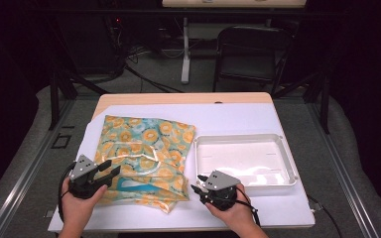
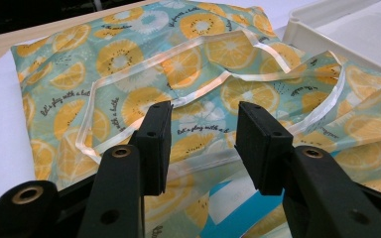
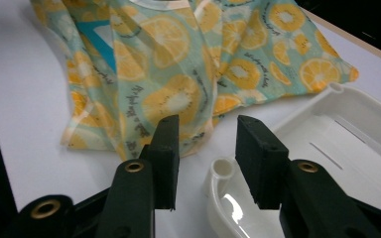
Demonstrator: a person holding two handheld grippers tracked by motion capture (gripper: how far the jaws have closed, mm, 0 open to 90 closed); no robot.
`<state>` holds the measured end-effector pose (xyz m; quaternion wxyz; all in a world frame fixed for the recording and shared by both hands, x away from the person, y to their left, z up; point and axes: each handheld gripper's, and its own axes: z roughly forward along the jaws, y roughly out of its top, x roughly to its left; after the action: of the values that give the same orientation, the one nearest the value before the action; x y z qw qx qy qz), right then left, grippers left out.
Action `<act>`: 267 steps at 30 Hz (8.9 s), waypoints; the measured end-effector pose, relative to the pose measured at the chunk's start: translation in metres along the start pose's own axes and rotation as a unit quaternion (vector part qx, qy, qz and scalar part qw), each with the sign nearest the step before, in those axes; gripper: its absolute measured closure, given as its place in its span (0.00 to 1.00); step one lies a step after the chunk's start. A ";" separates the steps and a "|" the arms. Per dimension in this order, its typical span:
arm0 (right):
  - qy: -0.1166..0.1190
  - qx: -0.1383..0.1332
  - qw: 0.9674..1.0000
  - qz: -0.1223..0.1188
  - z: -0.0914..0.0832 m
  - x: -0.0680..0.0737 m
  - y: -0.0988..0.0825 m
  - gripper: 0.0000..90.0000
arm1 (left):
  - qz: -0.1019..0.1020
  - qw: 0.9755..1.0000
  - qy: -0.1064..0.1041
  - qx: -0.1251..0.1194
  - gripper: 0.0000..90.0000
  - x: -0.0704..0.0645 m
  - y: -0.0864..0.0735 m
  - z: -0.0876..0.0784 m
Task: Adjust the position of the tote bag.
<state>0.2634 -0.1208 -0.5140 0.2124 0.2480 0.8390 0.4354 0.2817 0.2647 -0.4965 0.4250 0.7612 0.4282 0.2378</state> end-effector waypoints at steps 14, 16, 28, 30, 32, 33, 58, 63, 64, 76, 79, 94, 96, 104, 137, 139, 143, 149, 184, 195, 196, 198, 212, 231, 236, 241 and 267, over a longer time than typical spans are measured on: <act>0.039 -0.004 0.999 -0.020 0.010 0.016 0.007 0.75 | -0.006 1.000 0.010 -0.001 0.64 0.001 -0.005 -0.009; 0.041 0.000 0.999 -0.021 0.012 0.017 0.007 0.74 | -0.008 1.000 0.012 -0.001 0.64 0.001 -0.006 -0.010; 0.052 0.002 0.998 -0.038 0.037 0.027 0.002 0.65 | -0.016 1.000 0.023 -0.001 0.64 0.003 -0.012 -0.018; 0.053 0.005 0.998 -0.039 0.039 0.028 0.002 0.65 | -0.015 1.000 0.024 0.000 0.64 0.003 -0.012 -0.018; 0.048 0.034 0.997 -0.043 0.037 0.027 0.003 0.64 | -0.015 1.000 0.025 0.001 0.64 0.003 -0.013 -0.018; 0.044 0.033 0.998 -0.041 0.038 0.027 0.003 0.64 | -0.015 1.000 0.025 0.001 0.64 0.003 -0.013 -0.019; -0.004 0.056 0.998 0.008 0.053 0.026 -0.005 0.55 | -0.023 0.999 0.030 0.000 0.63 0.005 -0.018 -0.021; -0.001 0.058 0.998 0.020 0.056 0.025 -0.007 0.54 | -0.023 0.999 0.029 0.002 0.63 0.005 -0.018 -0.020; 0.000 0.059 0.998 0.027 0.057 0.024 -0.007 0.53 | -0.023 0.999 0.029 0.001 0.63 0.005 -0.018 -0.020; 0.007 0.067 0.997 0.041 0.061 0.022 -0.008 0.58 | -0.029 0.999 0.027 0.001 0.63 0.004 -0.019 -0.019; 0.008 0.076 0.996 0.041 0.063 0.022 -0.008 0.60 | -0.031 0.999 0.027 0.000 0.63 0.004 -0.019 -0.019; 0.001 0.085 0.996 0.036 0.064 0.026 -0.006 0.80 | -0.044 0.998 0.034 -0.004 0.64 0.006 -0.020 -0.021; 0.000 0.086 0.996 0.035 0.064 0.025 -0.005 0.82 | -0.047 0.998 0.036 -0.006 0.64 0.006 -0.020 -0.022; 0.006 0.083 0.996 0.031 0.060 0.024 -0.002 0.97 | -0.056 0.997 0.048 -0.020 0.61 0.008 -0.014 -0.033; 0.016 0.072 0.996 0.040 0.055 0.024 0.001 0.95 | -0.098 0.990 0.098 0.027 0.56 0.033 -0.059 -0.050; 0.016 0.072 0.996 0.040 0.055 0.024 0.000 0.94 | -0.101 0.990 0.098 0.028 0.59 0.034 -0.061 -0.050; 0.016 0.070 0.997 0.043 0.055 0.024 0.000 0.94 | -0.106 0.989 0.098 0.039 0.59 0.036 -0.065 -0.048; 0.014 0.076 0.996 0.037 0.055 0.023 0.000 0.93 | -0.099 0.989 0.100 0.056 0.60 0.035 -0.070 -0.043; 0.018 0.074 0.996 0.036 0.056 0.025 -0.002 0.89 | -0.096 0.987 0.094 0.084 0.55 0.036 -0.073 -0.026; 0.019 0.072 0.997 0.037 0.056 0.026 -0.002 0.88 | -0.099 0.987 0.109 0.068 0.68 0.040 -0.071 -0.029; 0.019 0.072 0.997 0.037 0.056 0.026 -0.002 0.88 | -0.097 0.987 0.112 0.066 0.69 0.040 -0.071 -0.031; 0.019 0.069 0.997 0.038 0.057 0.026 -0.002 0.88 | -0.093 0.986 0.122 0.058 0.71 0.040 -0.070 -0.033; 0.016 0.070 0.997 0.038 0.056 0.026 -0.002 0.88 | -0.088 0.984 0.122 0.091 0.80 0.041 -0.074 -0.031; 0.015 0.070 0.997 0.036 0.056 0.026 -0.002 0.88 | -0.052 0.983 0.120 0.128 0.76 0.038 -0.071 -0.010; 0.014 0.071 0.997 0.036 0.056 0.026 -0.002 0.88 | -0.047 0.983 0.121 0.133 0.79 0.037 -0.071 -0.007; 0.015 0.072 0.997 0.036 0.056 0.026 -0.003 0.88 | -0.044 0.982 0.120 0.140 0.85 0.036 -0.072 -0.005; 0.011 0.072 0.996 0.043 0.056 0.024 -0.003 1.00 | -0.056 0.984 0.112 0.124 0.98 0.035 -0.072 -0.013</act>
<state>0.2762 -0.0726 -0.5494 0.1661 0.2932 0.8589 0.3856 0.2578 0.3201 -0.5512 0.2890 0.7518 0.5409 0.2423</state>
